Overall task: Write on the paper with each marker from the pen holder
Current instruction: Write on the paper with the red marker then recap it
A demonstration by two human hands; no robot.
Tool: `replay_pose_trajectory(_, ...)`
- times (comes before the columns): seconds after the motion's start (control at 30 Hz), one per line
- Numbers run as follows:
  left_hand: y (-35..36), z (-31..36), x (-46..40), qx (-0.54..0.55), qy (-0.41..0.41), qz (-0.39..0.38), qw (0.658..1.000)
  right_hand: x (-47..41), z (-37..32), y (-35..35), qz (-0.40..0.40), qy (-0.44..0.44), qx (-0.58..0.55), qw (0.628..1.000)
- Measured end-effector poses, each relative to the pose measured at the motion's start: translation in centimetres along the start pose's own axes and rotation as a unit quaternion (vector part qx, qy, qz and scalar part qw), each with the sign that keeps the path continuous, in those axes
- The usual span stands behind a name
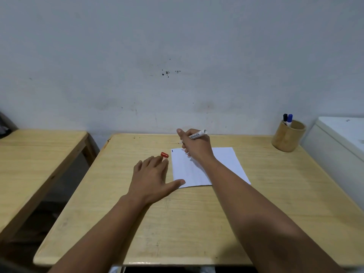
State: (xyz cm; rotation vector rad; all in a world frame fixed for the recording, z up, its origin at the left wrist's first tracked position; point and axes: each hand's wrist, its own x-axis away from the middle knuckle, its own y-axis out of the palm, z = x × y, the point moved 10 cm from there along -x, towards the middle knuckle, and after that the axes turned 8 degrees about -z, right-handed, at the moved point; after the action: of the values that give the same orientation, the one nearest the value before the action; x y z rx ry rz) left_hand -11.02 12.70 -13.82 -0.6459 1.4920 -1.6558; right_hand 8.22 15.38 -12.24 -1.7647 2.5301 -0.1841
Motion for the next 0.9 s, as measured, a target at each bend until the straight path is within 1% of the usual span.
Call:
replay_pose_trajectory(0.13, 0.3, -0.2, 0.0, -0.005, -0.012, -0.010, 1.000, -0.7, 1.1, 1.4, -0.006, 0.003, -0.011, 1.000)
replay_pose_trajectory(0.3, 2.0, -0.9, -0.2, -0.009, -0.043, -0.081, 0.996, -1.5, 2.3, 2.1, 0.008, 0.010, -0.005, 1.000)
replay_pose_trajectory(0.47, 2.4, -1.3, -0.1, 0.008, -0.048, -0.116, 0.992, -1.4, 4.1, 1.8, 0.028, 0.019, 0.008, 0.999)
replay_pose_trajectory(0.67, 2.7, -1.5, -0.2, 0.000, -0.043, -0.123, 0.991, -1.6, 4.1, 1.8, 0.028, 0.010, 0.045, 0.999)
replay_pose_trajectory(0.9, 2.7, -1.3, -0.1, -0.003, -0.040, -0.119, 0.992, -1.6, 4.1, 1.8, 0.031, 0.006, 0.062, 0.998)
